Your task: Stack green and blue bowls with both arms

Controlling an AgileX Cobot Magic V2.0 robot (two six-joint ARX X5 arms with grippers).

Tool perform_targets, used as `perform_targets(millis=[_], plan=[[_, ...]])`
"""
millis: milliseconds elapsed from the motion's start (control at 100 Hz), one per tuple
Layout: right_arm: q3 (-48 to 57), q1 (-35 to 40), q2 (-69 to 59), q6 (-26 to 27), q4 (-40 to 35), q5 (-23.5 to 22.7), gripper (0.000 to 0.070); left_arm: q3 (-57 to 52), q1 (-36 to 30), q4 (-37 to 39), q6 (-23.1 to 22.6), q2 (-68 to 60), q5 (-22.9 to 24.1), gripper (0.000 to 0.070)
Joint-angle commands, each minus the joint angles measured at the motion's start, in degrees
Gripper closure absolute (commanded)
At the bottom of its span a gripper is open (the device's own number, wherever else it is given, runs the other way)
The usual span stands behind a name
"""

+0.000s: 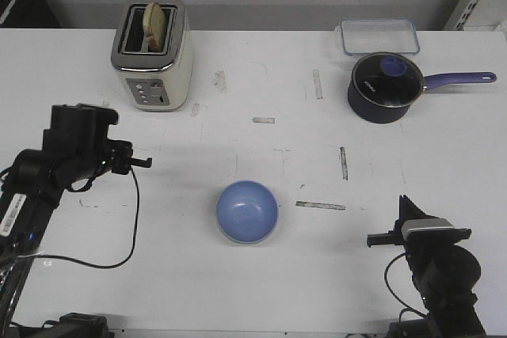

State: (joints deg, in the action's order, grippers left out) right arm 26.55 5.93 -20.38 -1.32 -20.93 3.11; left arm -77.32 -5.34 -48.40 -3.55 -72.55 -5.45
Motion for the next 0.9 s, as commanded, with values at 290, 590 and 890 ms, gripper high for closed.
perform_targets(millis=[290, 590, 890], plan=[[0.3, 0.1, -0.3, -0.3, 0.4, -0.1, 0.07, 30.1, 8.0, 19.5, -0.2, 27.7, 5.7, 0.07], [0.3, 0.1, -0.3, -0.2, 0.4, -0.1, 0.07, 46.5, 8.2, 33.7, 0.1, 50.0, 5.9, 0.07], [0.3, 0.1, -0.3, -0.3, 1.9, -0.1, 0.07, 51.5, 8.2, 34.0, 0.1, 57.9, 5.9, 0.0698]])
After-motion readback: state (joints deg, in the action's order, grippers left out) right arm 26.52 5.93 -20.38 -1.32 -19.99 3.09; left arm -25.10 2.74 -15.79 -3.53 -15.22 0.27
